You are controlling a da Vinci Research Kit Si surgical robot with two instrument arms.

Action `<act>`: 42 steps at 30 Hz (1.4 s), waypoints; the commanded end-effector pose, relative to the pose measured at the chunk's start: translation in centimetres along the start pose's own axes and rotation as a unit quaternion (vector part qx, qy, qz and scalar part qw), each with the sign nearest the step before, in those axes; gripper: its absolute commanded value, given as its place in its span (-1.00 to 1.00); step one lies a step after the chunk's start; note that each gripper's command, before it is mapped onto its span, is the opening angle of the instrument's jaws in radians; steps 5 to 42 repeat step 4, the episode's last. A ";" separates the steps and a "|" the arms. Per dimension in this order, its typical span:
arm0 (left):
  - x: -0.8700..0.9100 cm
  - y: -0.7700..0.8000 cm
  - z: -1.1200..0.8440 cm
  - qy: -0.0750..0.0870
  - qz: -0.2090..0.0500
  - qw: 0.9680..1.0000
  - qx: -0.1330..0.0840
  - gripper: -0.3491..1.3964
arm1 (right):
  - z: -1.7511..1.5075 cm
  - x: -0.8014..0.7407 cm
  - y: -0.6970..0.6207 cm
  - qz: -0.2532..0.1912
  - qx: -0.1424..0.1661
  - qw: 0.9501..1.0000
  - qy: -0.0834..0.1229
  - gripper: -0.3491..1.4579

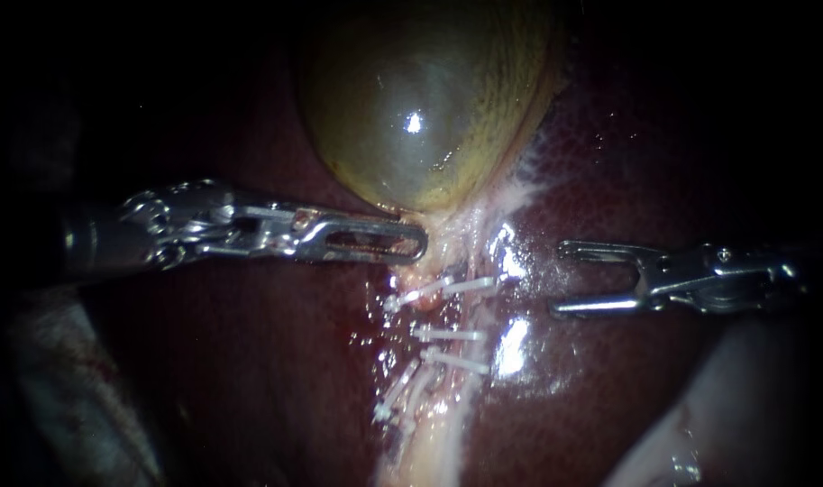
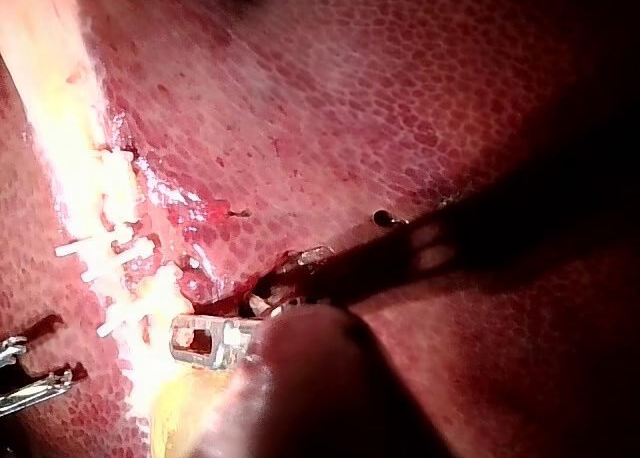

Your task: Going back third clip right tube

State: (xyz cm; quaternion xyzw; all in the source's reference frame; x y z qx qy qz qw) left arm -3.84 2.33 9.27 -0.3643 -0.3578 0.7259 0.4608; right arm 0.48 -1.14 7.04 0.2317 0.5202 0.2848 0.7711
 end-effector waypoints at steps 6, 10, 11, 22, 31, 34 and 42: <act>0.00 0.00 0.00 0.000 0.000 1.000 0.000 -1.00 | 0.00 0.00 0.00 0.000 0.000 1.000 0.000 -0.02; 0.00 0.00 0.00 0.000 0.000 1.000 0.000 -1.00 | 0.00 0.00 0.00 0.000 0.000 1.000 0.000 -0.02; 0.00 0.00 0.00 0.000 0.000 1.000 0.000 -1.00 | 0.00 0.00 0.00 0.000 0.000 1.000 0.000 -0.02; 0.00 0.00 0.00 0.000 0.000 1.000 0.000 -1.00 | 0.00 0.00 0.00 0.000 0.000 1.000 0.000 -0.02; 0.00 0.00 0.00 0.000 0.000 1.000 0.000 -1.00 | 0.00 0.00 0.00 0.000 0.000 1.000 0.000 -0.02; 0.00 0.00 0.00 0.000 0.000 1.000 0.000 -1.00 | 0.00 0.00 0.00 0.000 0.000 1.000 0.000 -0.02; 0.00 0.00 0.00 0.000 0.000 1.000 0.000 -1.00 | 0.00 0.00 0.00 0.000 0.000 1.000 0.000 -0.02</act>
